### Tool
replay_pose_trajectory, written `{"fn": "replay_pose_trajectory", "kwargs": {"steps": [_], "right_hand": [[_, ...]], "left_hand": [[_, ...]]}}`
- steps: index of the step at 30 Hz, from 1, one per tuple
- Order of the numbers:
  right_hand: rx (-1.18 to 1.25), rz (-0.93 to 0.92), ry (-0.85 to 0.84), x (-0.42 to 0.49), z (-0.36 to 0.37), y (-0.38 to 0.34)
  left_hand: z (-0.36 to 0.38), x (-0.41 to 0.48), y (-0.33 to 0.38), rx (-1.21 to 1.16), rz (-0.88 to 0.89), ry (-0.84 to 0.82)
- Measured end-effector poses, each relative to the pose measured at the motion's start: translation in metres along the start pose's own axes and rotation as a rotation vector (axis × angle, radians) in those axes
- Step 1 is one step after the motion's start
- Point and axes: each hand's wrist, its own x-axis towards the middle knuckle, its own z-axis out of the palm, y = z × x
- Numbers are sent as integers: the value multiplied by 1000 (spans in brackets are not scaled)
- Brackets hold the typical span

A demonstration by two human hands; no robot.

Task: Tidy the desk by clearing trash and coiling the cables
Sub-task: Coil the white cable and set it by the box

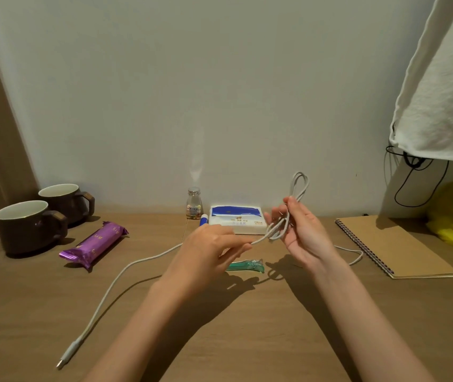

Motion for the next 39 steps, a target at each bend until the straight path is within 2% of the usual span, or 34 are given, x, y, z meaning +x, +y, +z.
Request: {"fn": "replay_pose_trajectory", "kwargs": {"steps": [3,8,12,15,19,24,26,29,33,39], "right_hand": [[106,-29,-17,1,0,0],[-38,-110,-42,2,1,-1],[-233,-116,-138,-2,-1,-6],[-452,-83,-217,-3,-2,-6],[-624,-83,-229,-6,3,7],[-736,64,-270,-14,10,23],[-709,151,-336,-17,14,30],[-539,254,-366,-24,22,39],[-371,264,-352,-24,26,48],[-443,234,-327,-23,28,49]], "left_hand": [[0,-1,-1,-28,-45,-82],[-8,-1,0,-100,-120,-176],[-18,-4,-21,-77,-237,-54],[-25,-4,-29,-190,-330,75],[-28,-3,-25,-172,-285,195],[-27,0,-21,-203,-259,309],[-25,0,-19,-176,-230,290],[-22,-1,-20,-124,-214,270],[-20,-3,-23,-61,-196,269],[-24,-3,-22,-5,-199,288]]}}
